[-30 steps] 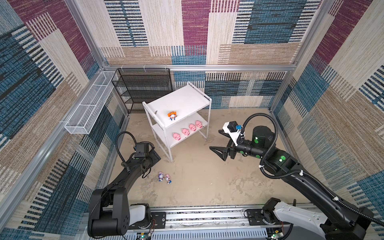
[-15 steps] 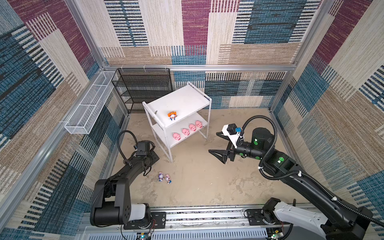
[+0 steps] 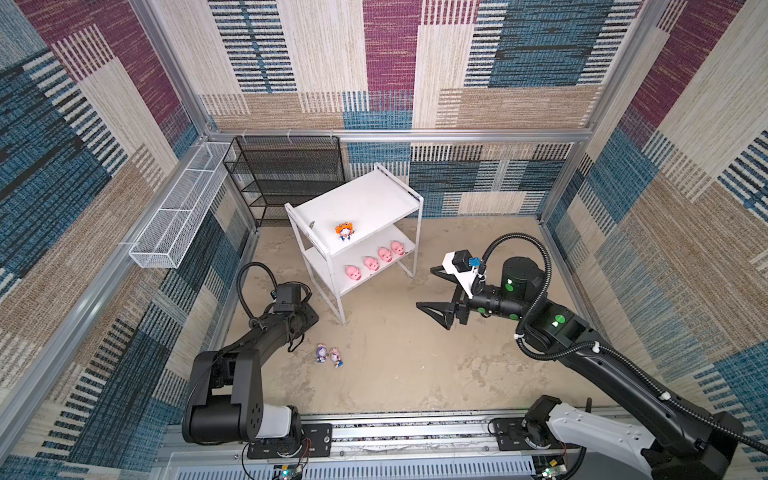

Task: Place and organize the plastic toys onto the shelf
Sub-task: 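Close the left gripper on the teal blue-hat figurine and lift it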

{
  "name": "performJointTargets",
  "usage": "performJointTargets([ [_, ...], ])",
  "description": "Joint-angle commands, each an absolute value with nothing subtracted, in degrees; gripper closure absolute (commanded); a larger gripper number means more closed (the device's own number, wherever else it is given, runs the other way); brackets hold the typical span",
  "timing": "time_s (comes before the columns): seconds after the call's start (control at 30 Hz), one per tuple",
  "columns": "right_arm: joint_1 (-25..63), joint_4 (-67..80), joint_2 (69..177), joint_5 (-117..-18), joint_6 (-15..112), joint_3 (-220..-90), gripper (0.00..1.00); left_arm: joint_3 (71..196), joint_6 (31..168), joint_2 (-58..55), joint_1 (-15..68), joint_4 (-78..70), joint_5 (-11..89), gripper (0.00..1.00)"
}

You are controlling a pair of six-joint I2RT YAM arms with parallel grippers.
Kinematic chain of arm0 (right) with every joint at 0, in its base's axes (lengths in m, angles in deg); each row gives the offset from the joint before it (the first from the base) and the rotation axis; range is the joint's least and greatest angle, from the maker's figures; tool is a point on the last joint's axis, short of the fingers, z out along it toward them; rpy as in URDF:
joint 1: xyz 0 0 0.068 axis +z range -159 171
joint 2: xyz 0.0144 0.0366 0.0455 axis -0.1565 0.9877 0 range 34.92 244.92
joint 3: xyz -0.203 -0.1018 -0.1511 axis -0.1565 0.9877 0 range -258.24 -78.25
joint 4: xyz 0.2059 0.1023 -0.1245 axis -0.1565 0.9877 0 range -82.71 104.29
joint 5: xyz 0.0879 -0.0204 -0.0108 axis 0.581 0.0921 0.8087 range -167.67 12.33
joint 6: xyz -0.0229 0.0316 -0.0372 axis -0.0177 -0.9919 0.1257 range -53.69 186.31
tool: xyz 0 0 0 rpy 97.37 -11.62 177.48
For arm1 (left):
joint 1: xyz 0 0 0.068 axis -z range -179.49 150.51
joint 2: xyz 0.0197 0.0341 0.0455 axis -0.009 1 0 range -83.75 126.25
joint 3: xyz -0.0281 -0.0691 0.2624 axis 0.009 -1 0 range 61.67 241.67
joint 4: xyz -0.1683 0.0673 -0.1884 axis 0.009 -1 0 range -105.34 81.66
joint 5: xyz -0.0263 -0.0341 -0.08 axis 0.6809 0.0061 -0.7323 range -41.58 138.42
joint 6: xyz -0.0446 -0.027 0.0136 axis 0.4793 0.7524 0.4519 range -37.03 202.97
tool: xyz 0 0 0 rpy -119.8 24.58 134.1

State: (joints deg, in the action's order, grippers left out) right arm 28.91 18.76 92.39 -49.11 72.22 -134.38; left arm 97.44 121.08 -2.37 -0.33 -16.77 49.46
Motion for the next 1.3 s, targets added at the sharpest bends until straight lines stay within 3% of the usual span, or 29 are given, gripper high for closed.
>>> performJointTargets([
  [0.0,28.97,17.84,92.34,-48.77,73.26,-134.36,0.00,97.71,119.75,-1.83,-0.28,-16.26,47.94,0.54],
  [0.07,29.05,18.33,92.35,-49.02,73.53,-134.60,0.00,97.86,119.74,-1.58,-0.28,-16.34,47.85,0.54],
  [0.2,29.03,18.55,92.14,-49.20,73.84,-134.68,0.00,98.10,119.70,-1.12,-0.28,-16.25,47.44,0.67],
  [0.4,29.03,18.52,91.83,-49.30,73.63,-132.95,0.00,96.97,119.36,-6.43,-0.28,-18.54,48.36,0.78],
  [0.87,29.05,16.27,87.23,-49.88,69.43,-123.35,0.00,94.37,120.66,-40.53,0.30,-45.43,40.39,0.80],
  [1.0,29.03,16.38,87.33,-51.88,66.97,-120.98,0.00,95.25,125.67,-46.28,7.90,-48.91,37.22,0.82],
  [1.27,29.03,16.37,88.98,-54.42,60.90,-117.10,0.00,95.26,133.51,-54.04,20.93,-55.30,41.32,0.82],
])
